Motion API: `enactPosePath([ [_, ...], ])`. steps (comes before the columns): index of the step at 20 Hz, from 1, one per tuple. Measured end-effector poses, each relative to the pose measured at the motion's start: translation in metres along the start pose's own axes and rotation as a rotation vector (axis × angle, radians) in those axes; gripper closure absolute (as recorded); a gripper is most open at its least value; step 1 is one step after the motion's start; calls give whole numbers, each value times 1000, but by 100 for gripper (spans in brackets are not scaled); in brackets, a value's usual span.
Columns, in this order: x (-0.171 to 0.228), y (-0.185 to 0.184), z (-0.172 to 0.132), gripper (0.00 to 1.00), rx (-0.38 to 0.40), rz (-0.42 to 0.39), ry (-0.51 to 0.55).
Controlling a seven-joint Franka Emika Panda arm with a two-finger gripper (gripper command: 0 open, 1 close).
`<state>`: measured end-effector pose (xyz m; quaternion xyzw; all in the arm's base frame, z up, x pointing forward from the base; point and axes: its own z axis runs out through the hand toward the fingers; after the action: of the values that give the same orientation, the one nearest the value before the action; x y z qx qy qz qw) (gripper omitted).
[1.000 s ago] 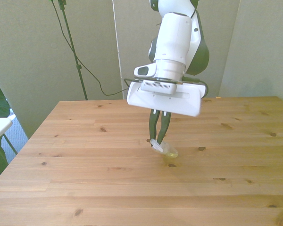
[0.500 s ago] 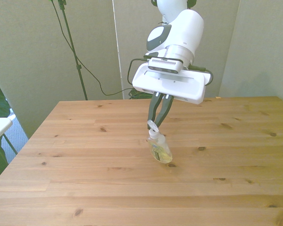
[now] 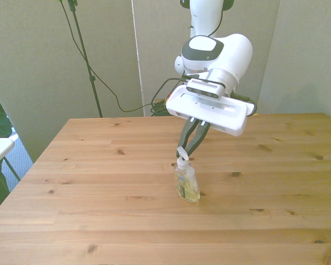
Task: Stand the sanitizer
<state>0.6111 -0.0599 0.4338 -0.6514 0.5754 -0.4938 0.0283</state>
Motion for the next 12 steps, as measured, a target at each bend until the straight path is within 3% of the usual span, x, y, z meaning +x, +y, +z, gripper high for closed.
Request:
enactPosePath([
  [1,-1,1,1,100,1,-2,4],
  [2,-1,2,1,0,1,-3,5],
  [12,-5,1,-2,0,3,-6,-1],
])
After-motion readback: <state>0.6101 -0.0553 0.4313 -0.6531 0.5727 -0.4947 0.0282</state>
